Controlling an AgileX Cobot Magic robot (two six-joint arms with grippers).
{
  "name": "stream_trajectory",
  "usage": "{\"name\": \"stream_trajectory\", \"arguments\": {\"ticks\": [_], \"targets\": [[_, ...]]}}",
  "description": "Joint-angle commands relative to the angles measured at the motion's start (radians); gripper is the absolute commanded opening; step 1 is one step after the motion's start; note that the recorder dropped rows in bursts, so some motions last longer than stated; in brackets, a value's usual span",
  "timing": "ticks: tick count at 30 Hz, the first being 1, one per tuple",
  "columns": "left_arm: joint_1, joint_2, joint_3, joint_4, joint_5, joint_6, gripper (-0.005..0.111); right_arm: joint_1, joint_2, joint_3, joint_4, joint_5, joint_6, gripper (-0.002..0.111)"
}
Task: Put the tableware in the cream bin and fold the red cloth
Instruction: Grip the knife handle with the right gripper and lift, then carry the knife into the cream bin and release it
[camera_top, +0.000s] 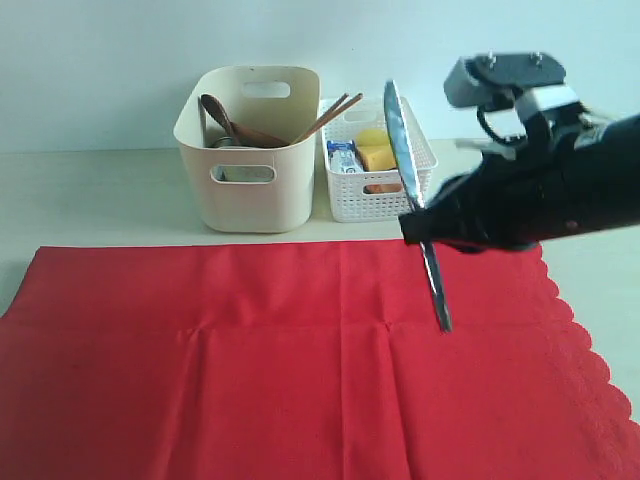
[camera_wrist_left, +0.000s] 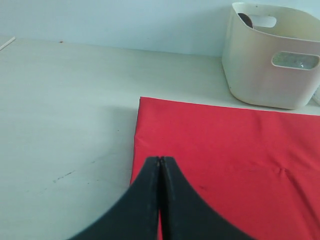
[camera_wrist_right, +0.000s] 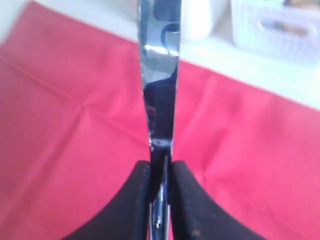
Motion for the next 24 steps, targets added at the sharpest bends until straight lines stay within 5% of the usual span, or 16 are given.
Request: {"name": "stream_trajectory", "arguments": {"ticks": [1,7,24], "targets": [[0.002,-0.005,0.003,0.001,-0.011,-0.001,0.0,0.0,0.051,-0.134,0.464,0.007,-0.411,0.0],[0.002,-0.005,0.003,0.001,-0.011,-0.001,0.0,0.0,0.282,-0.398,0.798,0.009,-0.742,0.0],[0.002,-0.005,0.003,0.001,-0.011,0.0,0.0,0.0,0.79,-0.945,0.797,-0.011,-0.902,0.0]]}}
